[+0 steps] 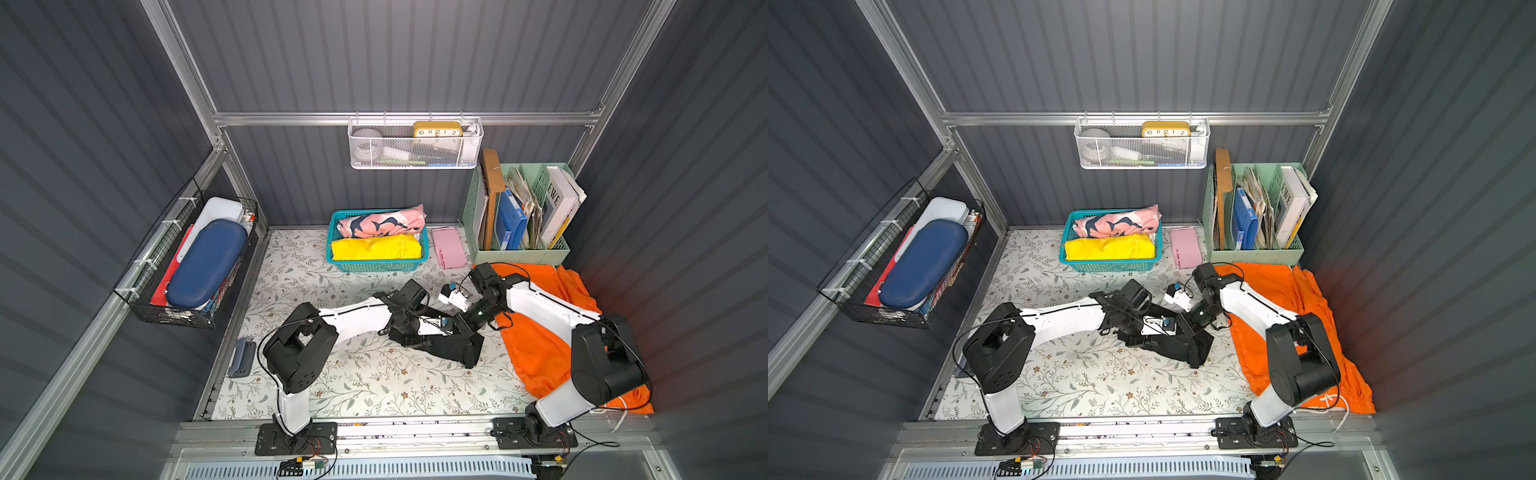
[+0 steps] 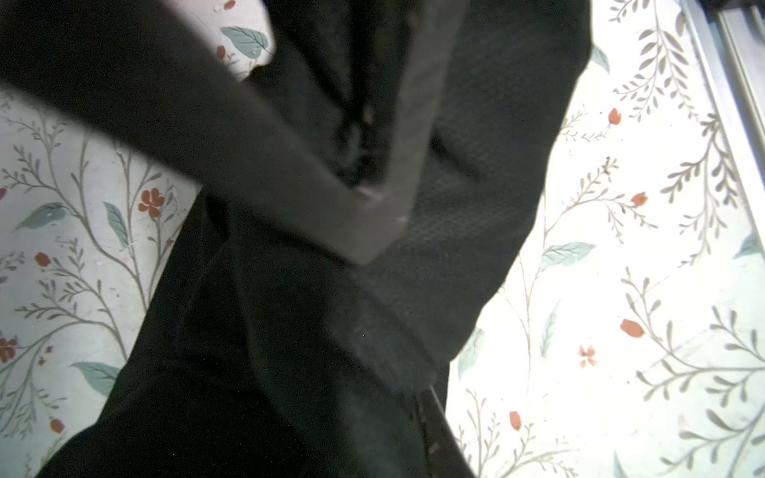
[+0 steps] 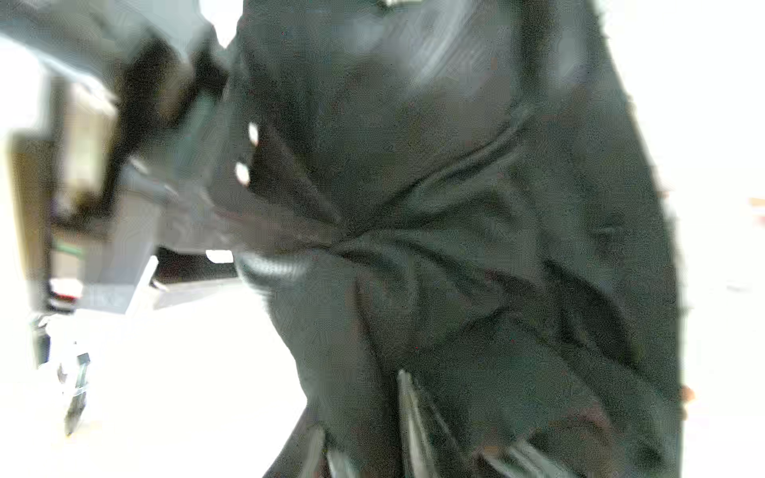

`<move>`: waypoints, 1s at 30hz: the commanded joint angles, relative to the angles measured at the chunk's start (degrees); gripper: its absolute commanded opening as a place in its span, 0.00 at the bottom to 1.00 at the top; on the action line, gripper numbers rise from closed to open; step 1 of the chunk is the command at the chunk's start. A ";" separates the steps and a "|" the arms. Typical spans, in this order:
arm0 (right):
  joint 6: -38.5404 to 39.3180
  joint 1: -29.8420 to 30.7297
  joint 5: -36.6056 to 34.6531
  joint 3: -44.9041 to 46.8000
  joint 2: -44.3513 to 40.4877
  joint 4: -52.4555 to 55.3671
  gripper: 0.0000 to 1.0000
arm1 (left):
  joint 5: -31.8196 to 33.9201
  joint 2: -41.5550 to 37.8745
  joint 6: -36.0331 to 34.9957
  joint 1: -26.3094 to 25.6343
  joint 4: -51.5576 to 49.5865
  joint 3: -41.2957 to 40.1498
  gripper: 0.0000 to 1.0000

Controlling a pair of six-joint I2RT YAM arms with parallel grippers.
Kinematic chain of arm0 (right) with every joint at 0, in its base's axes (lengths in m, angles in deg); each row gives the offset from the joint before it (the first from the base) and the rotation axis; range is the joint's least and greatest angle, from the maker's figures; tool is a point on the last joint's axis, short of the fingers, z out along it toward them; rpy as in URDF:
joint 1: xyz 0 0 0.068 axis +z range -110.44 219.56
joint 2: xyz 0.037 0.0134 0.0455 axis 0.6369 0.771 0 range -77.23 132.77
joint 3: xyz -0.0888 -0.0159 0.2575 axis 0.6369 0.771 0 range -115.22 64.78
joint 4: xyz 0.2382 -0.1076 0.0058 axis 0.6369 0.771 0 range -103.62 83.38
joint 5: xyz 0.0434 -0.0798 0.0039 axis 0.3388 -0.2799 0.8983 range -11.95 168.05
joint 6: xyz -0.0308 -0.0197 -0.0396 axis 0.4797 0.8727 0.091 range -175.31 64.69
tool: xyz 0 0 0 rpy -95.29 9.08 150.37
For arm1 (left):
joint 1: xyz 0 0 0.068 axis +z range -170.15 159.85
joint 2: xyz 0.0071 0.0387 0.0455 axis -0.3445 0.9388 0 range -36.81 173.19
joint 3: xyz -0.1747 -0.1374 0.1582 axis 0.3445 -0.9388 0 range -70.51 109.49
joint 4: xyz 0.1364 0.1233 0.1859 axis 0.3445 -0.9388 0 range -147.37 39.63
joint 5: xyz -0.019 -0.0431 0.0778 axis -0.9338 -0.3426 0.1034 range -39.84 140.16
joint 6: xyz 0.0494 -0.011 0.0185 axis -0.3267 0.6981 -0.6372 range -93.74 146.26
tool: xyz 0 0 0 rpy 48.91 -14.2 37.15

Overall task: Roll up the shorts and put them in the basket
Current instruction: Roll the shorts at the center of the board.

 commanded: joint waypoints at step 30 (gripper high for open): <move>27.26 16.47 -23.32 24.38 -52.75 -4.59 0.63 | -25.14 33.14 9.38 1.52 -46.98 39.19 0.32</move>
